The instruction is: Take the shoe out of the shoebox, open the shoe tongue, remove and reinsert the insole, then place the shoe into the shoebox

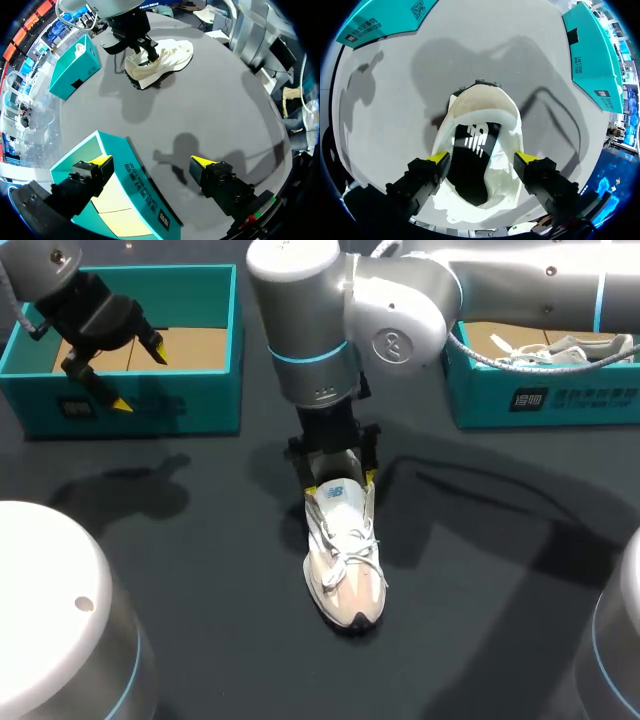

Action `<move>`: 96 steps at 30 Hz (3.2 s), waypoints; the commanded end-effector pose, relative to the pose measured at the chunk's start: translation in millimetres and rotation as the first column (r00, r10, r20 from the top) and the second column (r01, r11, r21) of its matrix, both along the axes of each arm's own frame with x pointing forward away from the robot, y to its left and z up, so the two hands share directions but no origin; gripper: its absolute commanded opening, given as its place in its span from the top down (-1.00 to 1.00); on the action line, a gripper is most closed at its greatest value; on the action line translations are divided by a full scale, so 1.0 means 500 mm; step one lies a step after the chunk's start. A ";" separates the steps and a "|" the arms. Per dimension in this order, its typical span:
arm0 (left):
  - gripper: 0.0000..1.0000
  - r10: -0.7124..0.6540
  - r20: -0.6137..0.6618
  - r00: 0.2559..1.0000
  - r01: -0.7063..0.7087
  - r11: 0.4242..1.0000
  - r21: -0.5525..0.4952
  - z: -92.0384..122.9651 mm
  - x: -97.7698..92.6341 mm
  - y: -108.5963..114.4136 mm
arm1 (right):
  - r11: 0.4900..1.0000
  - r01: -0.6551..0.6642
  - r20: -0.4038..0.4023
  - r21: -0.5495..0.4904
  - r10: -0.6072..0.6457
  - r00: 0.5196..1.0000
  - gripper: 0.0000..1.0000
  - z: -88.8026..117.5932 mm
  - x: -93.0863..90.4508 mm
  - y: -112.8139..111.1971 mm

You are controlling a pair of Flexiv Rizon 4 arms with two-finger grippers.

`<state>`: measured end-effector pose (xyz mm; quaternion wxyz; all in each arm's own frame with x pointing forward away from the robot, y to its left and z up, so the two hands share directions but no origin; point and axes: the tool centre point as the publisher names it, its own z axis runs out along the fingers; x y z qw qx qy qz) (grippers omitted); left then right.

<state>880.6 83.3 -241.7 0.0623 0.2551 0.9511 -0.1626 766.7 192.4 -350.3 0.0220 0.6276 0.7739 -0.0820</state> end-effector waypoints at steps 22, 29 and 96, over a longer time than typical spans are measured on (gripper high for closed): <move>-1.00 -0.001 0.000 1.000 0.001 1.000 0.003 0.000 0.001 -0.001 | 0.999 0.020 -0.046 -0.033 -0.021 0.999 -0.62 -0.004 0.009 0.019; -1.00 -0.001 0.000 1.000 0.001 1.000 0.003 0.000 0.001 -0.001 | 1.000 0.024 -0.081 -0.018 -0.026 0.996 -0.95 0.001 -0.009 0.018; -1.00 -0.001 0.000 1.000 0.001 1.000 0.003 0.000 0.001 -0.001 | 0.984 0.178 0.059 -0.007 -0.178 0.982 0.58 0.084 -0.217 -0.009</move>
